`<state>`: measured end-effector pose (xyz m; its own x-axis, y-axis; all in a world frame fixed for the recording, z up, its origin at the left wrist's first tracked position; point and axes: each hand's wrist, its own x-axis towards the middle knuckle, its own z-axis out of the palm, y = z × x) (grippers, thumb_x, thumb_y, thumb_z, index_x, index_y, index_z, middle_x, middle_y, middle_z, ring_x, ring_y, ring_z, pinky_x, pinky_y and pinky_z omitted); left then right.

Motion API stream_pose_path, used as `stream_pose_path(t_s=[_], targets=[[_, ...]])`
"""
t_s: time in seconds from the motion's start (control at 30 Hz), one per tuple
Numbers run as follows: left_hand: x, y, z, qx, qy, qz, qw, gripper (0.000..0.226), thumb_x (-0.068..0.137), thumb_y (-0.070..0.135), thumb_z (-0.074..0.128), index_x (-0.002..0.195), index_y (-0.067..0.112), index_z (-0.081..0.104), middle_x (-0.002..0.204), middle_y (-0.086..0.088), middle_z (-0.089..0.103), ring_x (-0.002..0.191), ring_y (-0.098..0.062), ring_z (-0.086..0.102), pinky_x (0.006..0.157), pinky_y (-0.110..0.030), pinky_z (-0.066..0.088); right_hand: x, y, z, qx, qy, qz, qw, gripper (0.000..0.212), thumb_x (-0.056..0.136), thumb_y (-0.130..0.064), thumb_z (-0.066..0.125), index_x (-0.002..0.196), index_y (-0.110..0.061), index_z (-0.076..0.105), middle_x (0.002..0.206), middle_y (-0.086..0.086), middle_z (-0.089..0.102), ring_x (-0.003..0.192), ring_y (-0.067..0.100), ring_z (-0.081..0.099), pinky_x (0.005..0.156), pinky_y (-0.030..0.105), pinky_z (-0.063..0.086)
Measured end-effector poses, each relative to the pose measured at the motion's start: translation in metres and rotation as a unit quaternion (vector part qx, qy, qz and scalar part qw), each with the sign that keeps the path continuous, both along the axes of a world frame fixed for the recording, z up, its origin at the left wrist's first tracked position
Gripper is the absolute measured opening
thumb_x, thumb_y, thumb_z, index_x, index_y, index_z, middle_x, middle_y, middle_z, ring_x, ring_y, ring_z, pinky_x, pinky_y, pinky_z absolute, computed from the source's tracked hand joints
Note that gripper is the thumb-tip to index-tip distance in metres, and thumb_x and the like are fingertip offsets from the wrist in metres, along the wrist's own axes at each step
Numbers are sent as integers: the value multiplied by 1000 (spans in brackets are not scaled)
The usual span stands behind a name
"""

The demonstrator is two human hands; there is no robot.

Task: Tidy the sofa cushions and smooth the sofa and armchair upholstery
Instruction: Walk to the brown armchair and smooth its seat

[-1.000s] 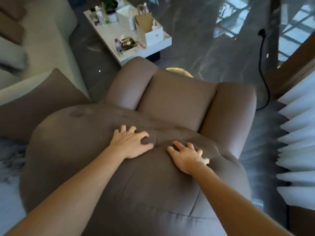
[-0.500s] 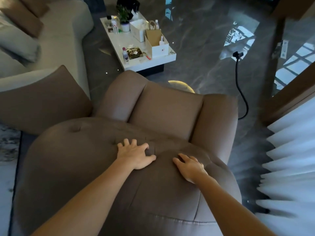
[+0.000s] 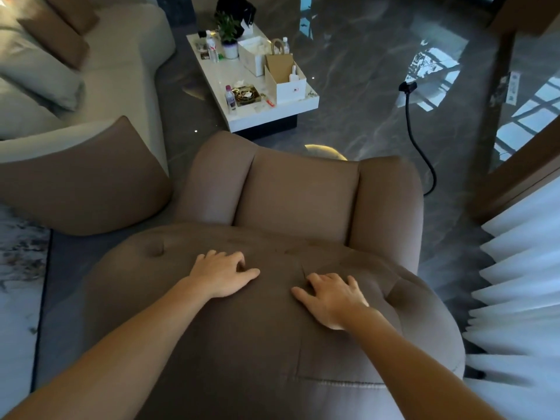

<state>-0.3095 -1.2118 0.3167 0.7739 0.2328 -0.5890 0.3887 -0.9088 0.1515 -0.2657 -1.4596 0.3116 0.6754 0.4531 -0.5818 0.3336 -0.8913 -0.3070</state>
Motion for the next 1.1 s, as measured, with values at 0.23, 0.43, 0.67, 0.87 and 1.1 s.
stream_pose_path(t_s=[0.23, 0.43, 0.67, 0.87, 1.1], targets=[[-3, -57, -6, 28, 12, -2, 1000, 89, 70, 87, 20, 135, 31, 44, 138, -7, 51, 129, -32, 37, 104, -48, 27, 16, -25, -6, -24, 8, -13, 1000, 53, 84, -73, 21, 101, -32, 50, 117, 5, 62, 125, 22, 46, 116, 56, 12], [-6, -80, 0, 6, 1, 13, 1000, 88, 68, 88, 22, 133, 35, 47, 134, -3, 55, 127, -29, 40, 103, -47, 28, 29, -42, -5, -48, -4, -15, 999, 48, 87, -69, 22, 100, -33, 50, 117, 9, 63, 123, 25, 48, 116, 57, 11], [-23, -100, 13, -27, -52, -7, 998, 76, 78, 80, 23, 138, 38, 42, 139, 0, 52, 128, -28, 40, 104, -46, 26, 29, -52, 17, -92, -26, -26, 995, 53, 97, -51, 19, 126, -22, 53, 135, 6, 56, 129, 29, 43, 111, 66, 13], [-24, -114, 21, -12, -123, 5, 992, 64, 86, 72, 28, 134, 34, 48, 134, 2, 57, 124, -26, 46, 102, -43, 30, -29, -56, 28, 48, -166, 14, 985, 66, 89, -64, 13, 139, -34, 43, 144, -1, 48, 137, 26, 34, 112, 63, 12], [-42, -128, 24, -7, -181, 5, 983, 59, 90, 67, 31, 133, 32, 50, 137, 3, 53, 127, -25, 41, 103, -42, 28, -2, -119, 26, 2, -230, -44, 972, 61, 91, -60, 13, 138, -39, 46, 149, -11, 44, 144, 21, 26, 114, 62, 10]])
